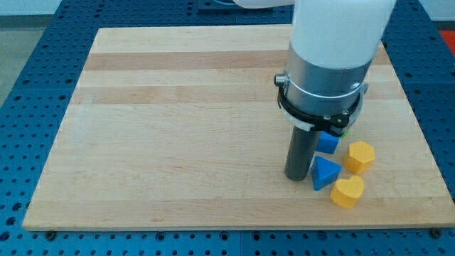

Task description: Push the cube to the right side

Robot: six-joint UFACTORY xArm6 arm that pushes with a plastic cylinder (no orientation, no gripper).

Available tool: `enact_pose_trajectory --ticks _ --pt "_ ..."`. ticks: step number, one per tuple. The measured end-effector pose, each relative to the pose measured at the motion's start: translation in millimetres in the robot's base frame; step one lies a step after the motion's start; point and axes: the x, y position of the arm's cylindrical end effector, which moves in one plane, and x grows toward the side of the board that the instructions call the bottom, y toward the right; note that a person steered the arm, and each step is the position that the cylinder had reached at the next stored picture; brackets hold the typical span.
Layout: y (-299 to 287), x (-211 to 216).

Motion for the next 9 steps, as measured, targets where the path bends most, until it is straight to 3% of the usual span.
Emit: enact_pose_trajectory --ticks 4,5,9 --pt "64.2 -4.5" --pt "55.7 -33.5" --pt "-30.1 -53.0"
